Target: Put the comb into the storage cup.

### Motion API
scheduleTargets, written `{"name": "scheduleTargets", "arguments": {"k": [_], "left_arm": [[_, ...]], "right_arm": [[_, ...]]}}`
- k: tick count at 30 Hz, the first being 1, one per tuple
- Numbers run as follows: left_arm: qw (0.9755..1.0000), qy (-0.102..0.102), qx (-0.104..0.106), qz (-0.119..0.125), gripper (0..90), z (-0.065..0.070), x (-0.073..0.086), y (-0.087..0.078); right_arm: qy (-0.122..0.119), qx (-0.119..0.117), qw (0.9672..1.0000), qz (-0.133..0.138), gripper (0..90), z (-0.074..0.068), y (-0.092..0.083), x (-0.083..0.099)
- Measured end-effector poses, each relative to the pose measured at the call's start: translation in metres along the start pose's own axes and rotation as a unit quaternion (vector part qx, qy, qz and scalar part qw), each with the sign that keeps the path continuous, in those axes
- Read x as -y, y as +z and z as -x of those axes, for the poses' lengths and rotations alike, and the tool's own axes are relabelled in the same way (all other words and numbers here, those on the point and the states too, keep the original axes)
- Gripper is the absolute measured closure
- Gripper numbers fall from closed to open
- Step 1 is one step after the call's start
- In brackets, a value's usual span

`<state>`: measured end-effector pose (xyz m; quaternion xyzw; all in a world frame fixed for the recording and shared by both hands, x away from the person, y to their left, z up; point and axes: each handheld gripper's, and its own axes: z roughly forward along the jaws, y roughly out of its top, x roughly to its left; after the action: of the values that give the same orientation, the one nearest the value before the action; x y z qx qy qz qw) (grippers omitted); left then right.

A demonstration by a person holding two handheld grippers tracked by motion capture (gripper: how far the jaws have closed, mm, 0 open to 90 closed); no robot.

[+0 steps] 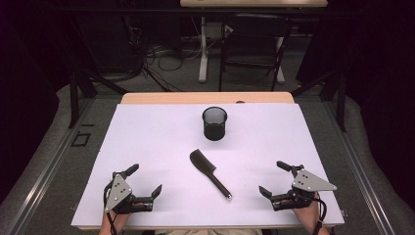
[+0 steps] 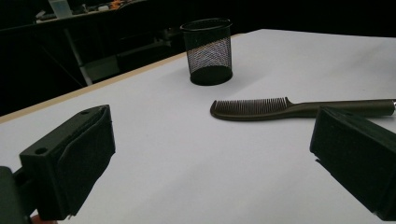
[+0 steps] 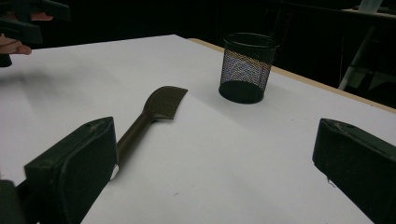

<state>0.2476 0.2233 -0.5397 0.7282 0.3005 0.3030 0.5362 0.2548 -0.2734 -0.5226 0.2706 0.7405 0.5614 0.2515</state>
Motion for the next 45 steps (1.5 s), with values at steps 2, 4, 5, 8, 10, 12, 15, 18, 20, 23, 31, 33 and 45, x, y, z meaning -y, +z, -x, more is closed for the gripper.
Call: {"name": "scheduleTargets", "arguments": {"k": [2,4,5,8,10,12,15,18,20,23,31,33,45], "left_arm": [[1.0,0.002,0.001,-0.002,0.2,0.0,0.0,0.001],[1.0,0.001,0.0,-0.001,0.2,0.0,0.0,0.001],[1.0,0.001,0.0,-0.001,0.2,-0.001,0.0,0.001],[1.0,-0.003,-0.001,-0.002,0.2,-0.001,0.001,0.002],[1.0,-0.001,0.0,-0.002,0.2,-0.001,0.001,0.001],[1.0,0.0,0.001,-0.003,0.2,-0.001,0.001,0.002],[1.0,-0.001,0.001,-0.002,0.2,-0.002,0.001,0.002],[1.0,-0.001,0.002,-0.006,0.2,-0.002,0.001,0.003],[1.0,-0.001,0.002,-0.005,0.2,-0.001,0.001,0.003],[1.0,0.0,0.002,-0.006,0.2,-0.001,0.001,0.003],[1.0,0.001,0.002,-0.007,0.2,-0.002,0.001,0.003],[1.0,0.001,0.003,-0.007,0.2,-0.002,0.001,0.003],[1.0,0.001,0.005,-0.009,0.2,-0.002,0.001,0.004]], "right_arm": [[0.0,-0.001,1.0,0.001,0.0,0.0,0.0,0.0],[0.001,0.0,1.0,0.0,0.0,0.0,0.0,0.0],[0.009,-0.004,0.9999,-0.003,0.0,0.0,0.001,0.0],[0.009,-0.007,0.9999,-0.005,0.0,0.001,0.004,0.0],[0.006,-0.006,0.9999,-0.011,0.0,0.001,0.006,-0.001],[0.005,-0.01,0.9998,-0.014,0.0,0.0,0.009,-0.001],[0.003,-0.014,0.9997,-0.019,0.0,-0.001,0.015,-0.002],[0.003,-0.017,0.9996,-0.023,0.0,-0.002,0.019,-0.003],[0.0,-0.022,0.9994,-0.027,0.0,-0.004,0.025,-0.004],[-0.005,-0.028,0.999,-0.034,0.0,-0.007,0.029,-0.005],[-0.007,-0.042,0.9984,-0.039,0.0,-0.012,0.043,-0.009],[-0.008,-0.046,0.9979,-0.045,0.0,-0.013,0.046,-0.01],[-0.009,-0.064,0.9964,-0.056,0.0,-0.02,0.064,-0.014]]}}
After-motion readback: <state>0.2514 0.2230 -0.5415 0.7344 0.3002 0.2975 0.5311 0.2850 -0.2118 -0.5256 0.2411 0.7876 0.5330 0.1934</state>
